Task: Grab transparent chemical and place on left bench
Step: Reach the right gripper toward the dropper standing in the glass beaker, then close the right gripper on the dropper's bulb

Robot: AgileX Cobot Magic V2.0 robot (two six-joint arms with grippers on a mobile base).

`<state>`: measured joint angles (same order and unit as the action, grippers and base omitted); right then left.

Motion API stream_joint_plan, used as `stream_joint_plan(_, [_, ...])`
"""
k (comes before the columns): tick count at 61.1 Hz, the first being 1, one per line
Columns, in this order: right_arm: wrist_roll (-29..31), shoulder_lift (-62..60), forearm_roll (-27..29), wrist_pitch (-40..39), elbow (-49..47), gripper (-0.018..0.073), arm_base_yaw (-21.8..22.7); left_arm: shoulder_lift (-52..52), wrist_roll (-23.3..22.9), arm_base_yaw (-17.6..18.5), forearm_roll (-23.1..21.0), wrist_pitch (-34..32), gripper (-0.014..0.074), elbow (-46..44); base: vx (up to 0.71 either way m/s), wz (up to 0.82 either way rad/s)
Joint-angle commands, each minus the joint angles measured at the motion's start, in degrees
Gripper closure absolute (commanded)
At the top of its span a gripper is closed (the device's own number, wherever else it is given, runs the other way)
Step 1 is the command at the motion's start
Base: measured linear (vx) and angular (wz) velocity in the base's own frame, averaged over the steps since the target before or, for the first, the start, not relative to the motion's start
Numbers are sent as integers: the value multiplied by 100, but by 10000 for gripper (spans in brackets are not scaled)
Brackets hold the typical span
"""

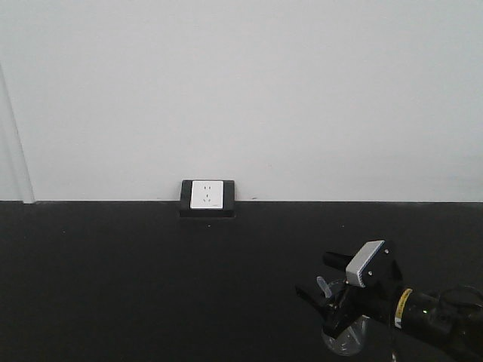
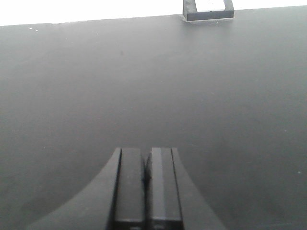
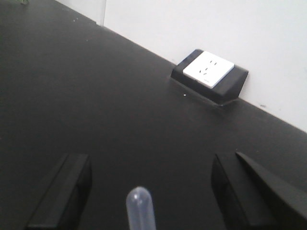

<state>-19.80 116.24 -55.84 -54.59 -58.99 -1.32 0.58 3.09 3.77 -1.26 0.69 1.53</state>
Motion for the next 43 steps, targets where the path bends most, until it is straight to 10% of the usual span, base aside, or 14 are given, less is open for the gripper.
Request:
stream_joint_plan(1, [34, -214, 170, -372, -166, 29, 27, 110, -45, 10, -4, -449, 600, 93, 0, 0])
stream_joint_plan(32, [184, -129, 170, -351, -166, 541, 27, 110, -45, 10, -4, -449, 600, 93, 0, 0])
stream_joint_plan(43, [204, -182, 210, -519, -166, 569, 27, 110, -45, 10, -4, -449, 600, 93, 0, 0])
